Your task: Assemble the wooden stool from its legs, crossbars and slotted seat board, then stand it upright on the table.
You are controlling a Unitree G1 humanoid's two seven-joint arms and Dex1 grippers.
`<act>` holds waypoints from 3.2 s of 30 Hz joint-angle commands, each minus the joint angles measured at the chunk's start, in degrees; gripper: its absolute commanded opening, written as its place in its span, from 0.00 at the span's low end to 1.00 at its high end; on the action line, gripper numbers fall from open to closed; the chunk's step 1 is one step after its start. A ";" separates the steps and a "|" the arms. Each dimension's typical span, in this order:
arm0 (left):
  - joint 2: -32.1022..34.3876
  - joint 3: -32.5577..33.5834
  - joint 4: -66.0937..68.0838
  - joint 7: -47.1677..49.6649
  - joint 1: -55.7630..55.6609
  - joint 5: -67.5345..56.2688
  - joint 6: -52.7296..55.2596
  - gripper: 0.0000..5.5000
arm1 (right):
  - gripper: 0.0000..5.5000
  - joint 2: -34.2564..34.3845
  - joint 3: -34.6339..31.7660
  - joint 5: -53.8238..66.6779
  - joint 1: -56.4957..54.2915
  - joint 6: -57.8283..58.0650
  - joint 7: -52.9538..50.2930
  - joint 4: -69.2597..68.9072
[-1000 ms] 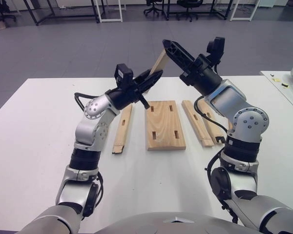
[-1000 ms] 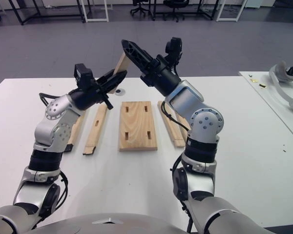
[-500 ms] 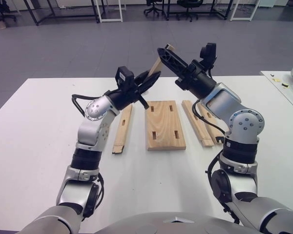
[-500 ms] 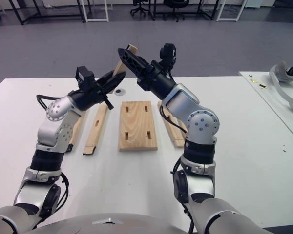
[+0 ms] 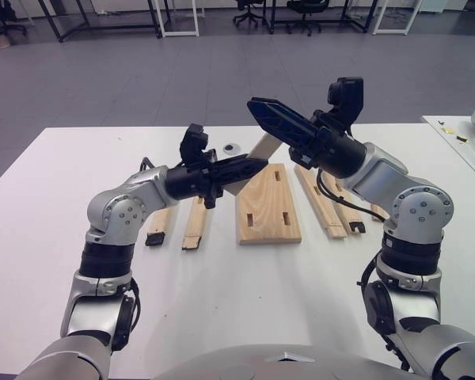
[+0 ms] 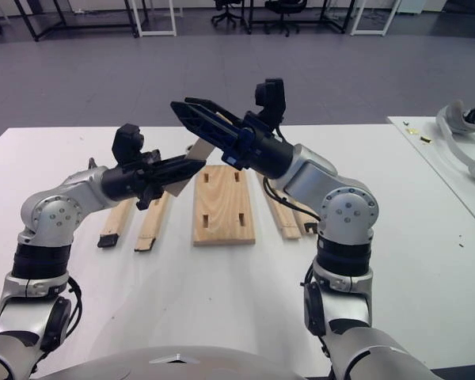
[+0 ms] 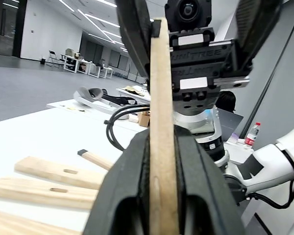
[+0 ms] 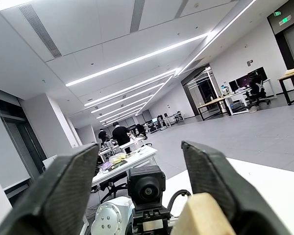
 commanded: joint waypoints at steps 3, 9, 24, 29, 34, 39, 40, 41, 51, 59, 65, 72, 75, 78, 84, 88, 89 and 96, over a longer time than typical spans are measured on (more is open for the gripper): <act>0.68 3.44 1.20 2.44 -2.72 -2.62 2.88 0.07 | 0.38 -2.13 0.59 1.91 0.18 0.80 2.50 -0.06; 0.06 6.38 1.25 4.13 -4.24 -6.34 4.33 0.07 | 0.25 -3.71 0.72 1.11 0.99 0.56 4.19 1.02; 0.29 4.72 0.73 3.99 -1.52 -4.68 4.50 0.07 | 0.08 -2.24 -0.53 -1.67 -0.61 -2.69 -0.63 4.43; 1.69 4.93 7.90 8.22 0.66 4.28 -1.38 0.25 | 0.08 -1.44 -2.52 -8.98 -1.43 -8.28 -5.64 6.43; 5.14 7.44 20.28 16.48 6.69 17.55 -11.93 0.25 | 0.08 -5.83 -0.44 -29.04 0.72 -17.35 -10.29 12.65; 1.66 9.54 15.05 19.78 13.09 14.67 -12.63 0.25 | 0.10 -6.99 -0.25 -37.58 4.81 -23.11 -14.98 19.12; 1.05 9.76 13.99 19.50 13.86 13.06 -11.60 0.25 | 0.11 -6.67 -1.20 -36.14 4.55 -23.27 -14.81 19.81; 0.62 9.91 12.37 18.37 14.48 10.56 -9.89 0.30 | 0.11 -6.09 -2.19 -34.15 4.13 -23.02 -14.59 20.31; -1.85 13.10 6.50 18.86 14.45 3.88 -5.15 0.61 | 0.07 -5.43 -3.93 -36.55 1.83 -23.00 -12.09 20.08; -5.06 16.78 12.03 35.09 11.96 19.67 -22.10 0.81 | 0.07 -4.76 5.89 -54.96 11.50 -21.23 -19.39 8.52; -7.38 19.60 14.80 41.32 11.26 23.87 -29.13 0.81 | 0.07 0.37 6.11 -56.88 16.03 -18.80 -21.50 7.80; -7.84 20.73 14.32 41.94 11.67 23.60 -29.65 0.81 | 0.07 0.56 3.12 -58.54 16.54 -20.01 -20.91 7.64; -7.95 20.38 12.88 42.27 11.50 23.97 -29.34 0.81 | 0.07 1.00 2.84 -58.42 17.99 -19.90 -20.07 6.08; -7.55 19.46 11.71 42.12 11.11 24.43 -28.46 0.81 | 0.07 1.40 2.97 -58.08 19.69 -21.58 -17.48 8.16; -6.71 19.04 11.19 41.84 10.37 24.14 -27.53 0.81 | 0.07 0.74 2.38 -59.73 19.83 -24.60 -15.60 11.80; -6.78 18.66 11.06 41.49 9.87 23.84 -27.08 0.81 | 0.07 -0.15 2.45 -60.91 18.11 -26.57 -14.58 13.25; -6.81 18.59 11.01 41.40 9.78 23.82 -27.00 0.81 | 0.07 -0.30 2.50 -61.14 17.79 -26.90 -14.29 13.19; -7.01 18.50 10.29 41.40 10.17 23.83 -26.84 0.81 | 0.07 -0.19 2.00 -61.92 16.18 -29.03 -13.39 15.99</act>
